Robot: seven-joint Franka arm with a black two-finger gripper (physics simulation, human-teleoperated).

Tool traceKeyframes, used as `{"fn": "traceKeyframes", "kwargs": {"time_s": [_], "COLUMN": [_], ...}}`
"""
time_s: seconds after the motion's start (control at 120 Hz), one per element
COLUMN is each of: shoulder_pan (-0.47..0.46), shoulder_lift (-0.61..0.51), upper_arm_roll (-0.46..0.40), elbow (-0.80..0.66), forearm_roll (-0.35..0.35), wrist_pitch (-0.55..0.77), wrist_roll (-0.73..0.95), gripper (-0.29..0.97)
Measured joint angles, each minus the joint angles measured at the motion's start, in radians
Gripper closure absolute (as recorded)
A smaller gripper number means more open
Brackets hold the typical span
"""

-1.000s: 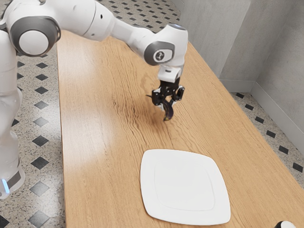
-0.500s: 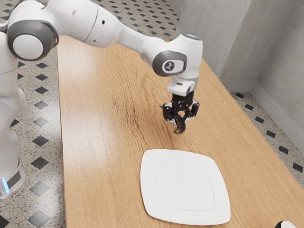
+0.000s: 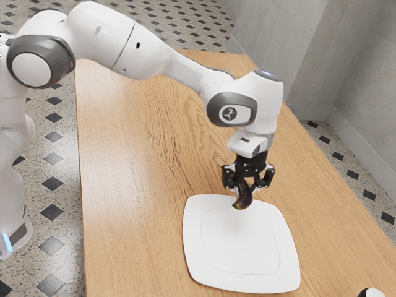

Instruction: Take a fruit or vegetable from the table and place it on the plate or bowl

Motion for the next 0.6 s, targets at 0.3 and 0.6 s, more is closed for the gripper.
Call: {"fn": "traceKeyframes", "kwargs": {"time_s": [0.3,0.6], "shoulder_pan": [-0.046,-0.067], "shoulder_lift": [0.04,0.049], "upper_arm_roll": [-0.003,-0.003], "elbow": [0.045,0.061], "forearm_roll": [-0.001,0.0], "wrist_pitch": [0.0,0.0], "wrist_roll": [-0.008,-0.012], "gripper": [0.53,0.07]}}
